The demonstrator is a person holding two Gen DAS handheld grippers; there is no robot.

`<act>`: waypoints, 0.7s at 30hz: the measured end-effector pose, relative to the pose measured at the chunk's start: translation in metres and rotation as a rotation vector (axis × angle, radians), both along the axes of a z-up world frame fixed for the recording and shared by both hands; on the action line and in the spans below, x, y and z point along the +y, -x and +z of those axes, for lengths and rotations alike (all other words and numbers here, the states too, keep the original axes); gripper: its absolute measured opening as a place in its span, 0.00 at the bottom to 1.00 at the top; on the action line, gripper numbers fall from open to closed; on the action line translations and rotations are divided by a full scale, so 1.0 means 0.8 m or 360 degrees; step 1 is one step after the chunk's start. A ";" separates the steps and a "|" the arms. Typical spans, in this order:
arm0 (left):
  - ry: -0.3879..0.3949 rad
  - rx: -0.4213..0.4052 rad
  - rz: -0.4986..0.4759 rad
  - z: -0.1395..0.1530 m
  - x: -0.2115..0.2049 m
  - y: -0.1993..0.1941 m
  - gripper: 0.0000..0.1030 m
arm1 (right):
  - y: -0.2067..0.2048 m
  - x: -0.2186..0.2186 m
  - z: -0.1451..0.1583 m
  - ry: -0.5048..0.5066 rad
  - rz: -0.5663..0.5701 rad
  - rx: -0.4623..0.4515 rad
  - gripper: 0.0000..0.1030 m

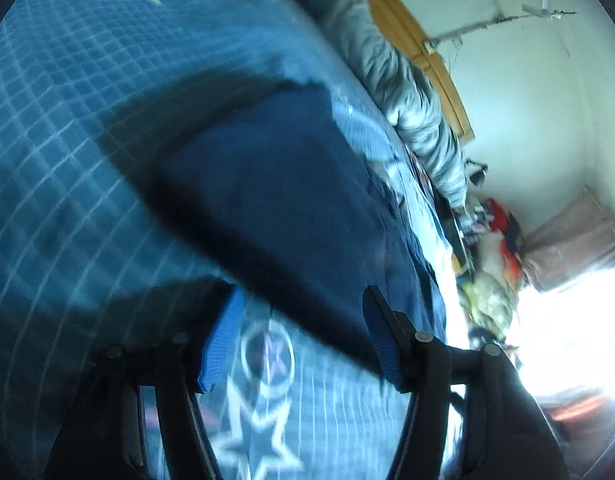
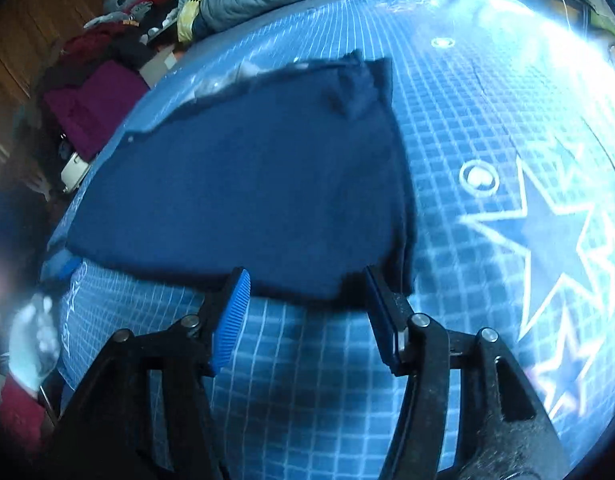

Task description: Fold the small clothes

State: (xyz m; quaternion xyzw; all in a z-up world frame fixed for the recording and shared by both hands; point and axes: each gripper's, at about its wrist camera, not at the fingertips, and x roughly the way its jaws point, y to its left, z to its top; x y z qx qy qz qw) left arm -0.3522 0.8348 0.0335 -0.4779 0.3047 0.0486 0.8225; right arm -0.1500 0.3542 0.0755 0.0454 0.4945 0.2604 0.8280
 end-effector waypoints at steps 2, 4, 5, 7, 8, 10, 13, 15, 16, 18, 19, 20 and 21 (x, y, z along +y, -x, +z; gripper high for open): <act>-0.0011 -0.0019 0.0058 -0.001 0.006 -0.012 0.62 | 0.001 0.006 0.005 -0.0010 0.0012 -0.0014 0.58; 0.0011 -0.0060 0.0119 -0.008 0.017 -0.026 0.62 | -0.001 0.010 0.013 -0.0010 0.0029 -0.0039 0.58; 0.0010 -0.0073 0.0154 -0.011 0.023 -0.033 0.61 | 0.001 0.015 0.017 -0.0006 0.0043 -0.0056 0.58; 0.0023 -0.0108 0.0196 -0.014 0.033 -0.047 0.60 | 0.004 0.022 0.028 -0.0001 0.0072 -0.0096 0.58; 0.0034 -0.0117 0.0210 -0.015 0.038 -0.054 0.58 | 0.007 0.028 0.036 -0.0011 0.0092 -0.0119 0.58; 0.0052 -0.0109 0.0205 -0.017 0.045 -0.064 0.33 | 0.007 0.038 0.049 -0.0060 0.0120 -0.0134 0.58; -0.0039 -0.0127 0.0182 -0.006 0.042 -0.074 0.04 | -0.008 0.073 0.075 -0.0138 0.0209 -0.0176 0.63; -0.0270 -0.0132 0.0114 0.023 0.018 -0.083 0.04 | -0.029 0.118 0.092 -0.0205 0.0312 -0.0183 0.71; -0.0365 -0.0134 0.0088 0.037 0.008 -0.087 0.04 | -0.041 0.141 0.101 -0.0235 0.0358 -0.0197 0.72; -0.0536 -0.0150 0.0027 0.061 -0.014 -0.094 0.04 | -0.069 0.200 0.115 -0.0302 0.0491 -0.0186 0.87; -0.0613 -0.0157 0.0002 0.072 -0.025 -0.097 0.04 | -0.083 0.230 0.119 -0.0337 0.0558 -0.0155 0.88; -0.0664 -0.0168 -0.0020 0.080 -0.032 -0.100 0.04 | -0.098 0.267 0.124 -0.0390 0.0650 -0.0109 0.88; -0.0716 -0.0184 -0.0051 0.089 -0.042 -0.103 0.04 | -0.109 0.298 0.125 -0.0429 0.0738 -0.0055 0.88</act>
